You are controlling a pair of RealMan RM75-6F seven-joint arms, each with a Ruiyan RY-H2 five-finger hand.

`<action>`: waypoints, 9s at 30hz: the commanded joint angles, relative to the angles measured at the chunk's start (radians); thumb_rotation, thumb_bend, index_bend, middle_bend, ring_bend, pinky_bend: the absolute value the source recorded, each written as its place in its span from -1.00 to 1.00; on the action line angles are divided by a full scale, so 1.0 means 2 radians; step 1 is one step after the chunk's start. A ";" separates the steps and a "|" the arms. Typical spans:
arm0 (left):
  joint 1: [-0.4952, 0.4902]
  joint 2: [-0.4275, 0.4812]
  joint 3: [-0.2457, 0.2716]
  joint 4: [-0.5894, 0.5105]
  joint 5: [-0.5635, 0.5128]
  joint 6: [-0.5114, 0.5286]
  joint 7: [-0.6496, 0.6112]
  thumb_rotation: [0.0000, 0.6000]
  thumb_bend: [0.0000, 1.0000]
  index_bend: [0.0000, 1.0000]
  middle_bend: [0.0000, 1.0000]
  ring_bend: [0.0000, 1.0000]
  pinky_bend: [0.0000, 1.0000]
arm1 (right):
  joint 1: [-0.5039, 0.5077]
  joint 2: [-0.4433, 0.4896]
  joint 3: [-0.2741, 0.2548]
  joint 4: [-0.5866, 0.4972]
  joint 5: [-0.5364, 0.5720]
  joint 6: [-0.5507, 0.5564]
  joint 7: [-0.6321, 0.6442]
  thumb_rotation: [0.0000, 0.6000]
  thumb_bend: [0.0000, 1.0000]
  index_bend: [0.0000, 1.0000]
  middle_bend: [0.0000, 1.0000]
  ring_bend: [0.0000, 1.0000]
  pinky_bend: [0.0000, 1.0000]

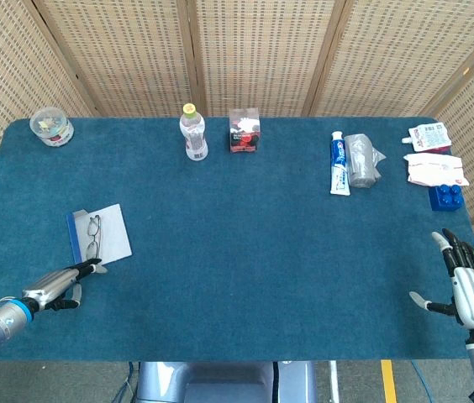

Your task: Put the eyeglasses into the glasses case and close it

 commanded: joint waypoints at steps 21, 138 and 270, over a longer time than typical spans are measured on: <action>0.016 -0.147 -0.065 0.340 -0.080 0.006 -0.425 1.00 0.90 -1.00 -1.00 -1.00 -1.00 | 0.002 0.001 -0.001 -0.002 -0.001 -0.005 0.000 1.00 -1.00 -1.00 -1.00 -1.00 -1.00; -0.087 -0.122 -0.050 0.005 0.053 -0.021 -0.151 1.00 0.92 -1.00 -1.00 -1.00 -1.00 | 0.001 0.002 0.000 0.003 0.000 -0.003 0.013 1.00 -1.00 -1.00 -1.00 -1.00 -1.00; 0.163 -0.229 0.015 0.177 0.077 0.330 0.303 1.00 -0.38 -0.24 -1.00 -1.00 -1.00 | -0.001 0.003 0.000 0.000 -0.003 0.000 0.016 1.00 -1.00 -1.00 -1.00 -1.00 -1.00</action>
